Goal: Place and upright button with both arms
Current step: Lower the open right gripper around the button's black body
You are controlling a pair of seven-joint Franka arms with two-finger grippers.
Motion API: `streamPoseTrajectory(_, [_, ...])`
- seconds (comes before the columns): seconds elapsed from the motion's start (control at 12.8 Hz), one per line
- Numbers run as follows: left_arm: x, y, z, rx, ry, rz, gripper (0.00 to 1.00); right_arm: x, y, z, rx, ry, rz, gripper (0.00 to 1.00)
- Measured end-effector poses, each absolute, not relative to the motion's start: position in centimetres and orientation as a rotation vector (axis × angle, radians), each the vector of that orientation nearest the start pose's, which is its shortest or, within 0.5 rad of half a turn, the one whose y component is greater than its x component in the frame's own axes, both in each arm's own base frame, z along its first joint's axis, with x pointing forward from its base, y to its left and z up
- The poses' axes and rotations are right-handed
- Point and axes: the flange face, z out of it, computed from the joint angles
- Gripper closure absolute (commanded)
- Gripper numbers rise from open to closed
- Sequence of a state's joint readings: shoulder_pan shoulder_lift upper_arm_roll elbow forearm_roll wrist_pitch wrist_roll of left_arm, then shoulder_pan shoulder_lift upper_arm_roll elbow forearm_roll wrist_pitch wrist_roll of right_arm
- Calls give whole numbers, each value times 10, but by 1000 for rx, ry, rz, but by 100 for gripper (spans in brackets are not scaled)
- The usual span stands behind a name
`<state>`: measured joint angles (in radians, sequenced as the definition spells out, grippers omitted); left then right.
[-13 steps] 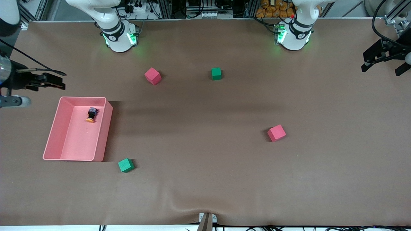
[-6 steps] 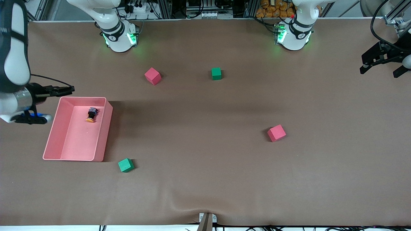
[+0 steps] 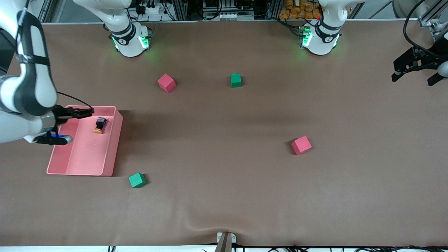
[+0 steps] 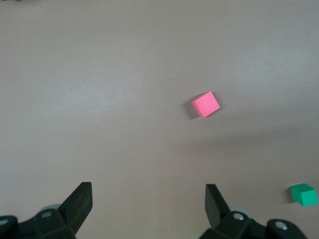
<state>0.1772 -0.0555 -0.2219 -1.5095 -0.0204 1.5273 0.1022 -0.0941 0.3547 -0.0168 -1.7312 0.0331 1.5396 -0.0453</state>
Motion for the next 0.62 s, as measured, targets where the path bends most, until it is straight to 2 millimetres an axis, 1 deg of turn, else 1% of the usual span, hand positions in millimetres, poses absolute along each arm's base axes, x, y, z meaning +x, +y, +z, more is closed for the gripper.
streamPoseTrajectory(0.16, [532,-30,678,-3137,234,-111,0,570,-65,318,-3012,99,784,0])
streamPoseTrajectory(0.39, [533,-30,678,-3138,233,-110,0,560,-70,293,-3055,85,713,0])
streamPoseTrajectory(0.47, [533,-30,678,-3138,233,-110,0,554,-73,285,-3070,82,658,0])
streamPoseTrajectory(0.62, [533,-29,678,-3138,232,-110,0,532,-78,258,-3097,84,533,0])
